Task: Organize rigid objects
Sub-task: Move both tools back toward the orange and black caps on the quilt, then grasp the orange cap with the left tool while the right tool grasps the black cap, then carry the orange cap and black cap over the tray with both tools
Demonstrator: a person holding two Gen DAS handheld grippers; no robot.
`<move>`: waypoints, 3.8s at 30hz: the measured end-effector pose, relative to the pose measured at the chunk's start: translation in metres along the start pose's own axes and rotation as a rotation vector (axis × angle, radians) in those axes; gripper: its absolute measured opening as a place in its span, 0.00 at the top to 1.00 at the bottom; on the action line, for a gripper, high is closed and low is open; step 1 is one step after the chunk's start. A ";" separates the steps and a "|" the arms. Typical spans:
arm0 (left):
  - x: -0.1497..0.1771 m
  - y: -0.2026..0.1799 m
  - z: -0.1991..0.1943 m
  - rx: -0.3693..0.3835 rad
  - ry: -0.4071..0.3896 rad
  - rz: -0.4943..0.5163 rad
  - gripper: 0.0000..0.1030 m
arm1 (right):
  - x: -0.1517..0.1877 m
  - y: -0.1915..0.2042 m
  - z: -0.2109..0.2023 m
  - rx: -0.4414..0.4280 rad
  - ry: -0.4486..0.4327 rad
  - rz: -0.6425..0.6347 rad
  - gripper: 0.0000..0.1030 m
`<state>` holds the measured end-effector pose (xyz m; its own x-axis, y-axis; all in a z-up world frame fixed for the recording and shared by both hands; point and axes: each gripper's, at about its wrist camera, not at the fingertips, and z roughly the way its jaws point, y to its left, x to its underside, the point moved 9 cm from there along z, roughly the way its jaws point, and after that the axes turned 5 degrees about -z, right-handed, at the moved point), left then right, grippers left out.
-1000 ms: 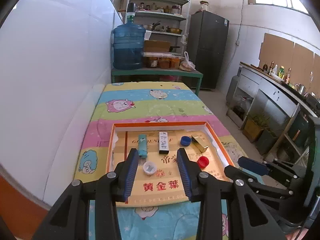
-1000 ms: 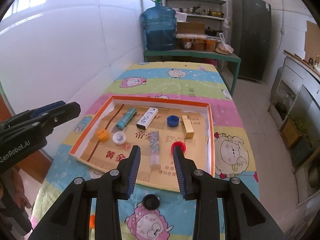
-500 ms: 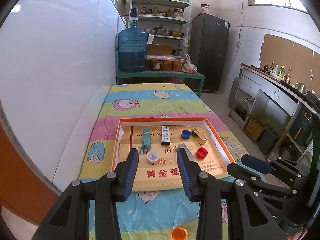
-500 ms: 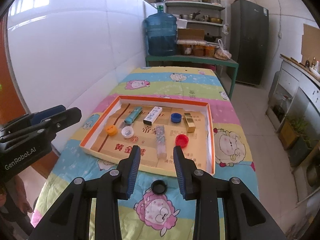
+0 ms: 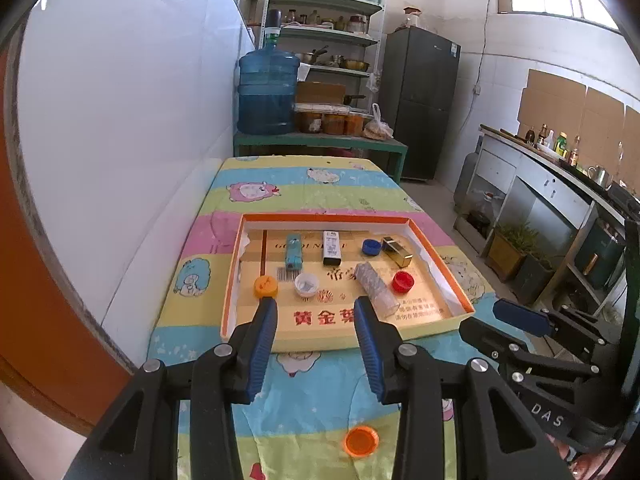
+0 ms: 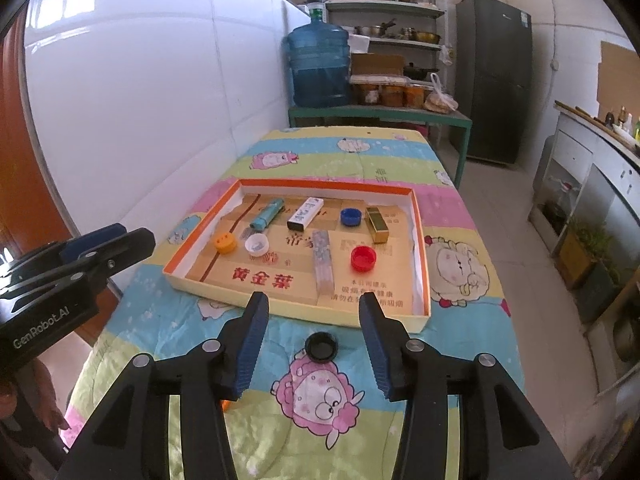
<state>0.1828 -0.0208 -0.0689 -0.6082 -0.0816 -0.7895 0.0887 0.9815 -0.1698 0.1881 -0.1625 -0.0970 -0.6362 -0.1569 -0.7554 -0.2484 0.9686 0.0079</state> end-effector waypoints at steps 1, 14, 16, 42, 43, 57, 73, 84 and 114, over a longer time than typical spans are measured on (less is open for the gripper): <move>0.003 0.002 0.000 0.001 -0.001 -0.003 0.61 | 0.003 0.001 0.001 0.001 0.003 -0.001 0.51; 0.062 -0.010 0.013 0.077 0.074 -0.001 0.61 | 0.036 -0.007 0.027 -0.002 0.074 0.035 0.46; 0.068 -0.013 0.014 0.085 0.080 0.005 0.61 | 0.040 -0.007 0.030 -0.009 0.078 0.037 0.43; 0.121 -0.029 0.048 0.090 0.208 0.065 0.61 | 0.054 -0.016 0.057 -0.037 0.136 0.064 0.38; 0.122 -0.029 0.050 0.090 0.216 0.062 0.61 | 0.055 -0.016 0.059 -0.040 0.140 0.064 0.38; 0.131 -0.025 0.056 0.016 0.254 0.083 0.71 | 0.063 -0.006 0.082 -0.065 0.191 0.026 0.38; 0.120 -0.007 0.050 0.058 0.241 -0.014 0.71 | 0.060 -0.005 0.100 -0.037 0.209 -0.012 0.71; 0.100 -0.002 0.043 0.067 0.206 -0.033 0.71 | 0.044 -0.007 0.077 -0.032 0.160 -0.007 0.71; 0.005 0.004 0.049 0.047 0.092 -0.020 0.71 | -0.029 0.003 0.057 -0.044 0.054 -0.081 0.71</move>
<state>0.2183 -0.0255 -0.1027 -0.6798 -0.0828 -0.7287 0.1112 0.9705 -0.2140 0.2475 -0.1441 -0.1130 -0.6507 -0.2453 -0.7186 -0.3317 0.9432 -0.0217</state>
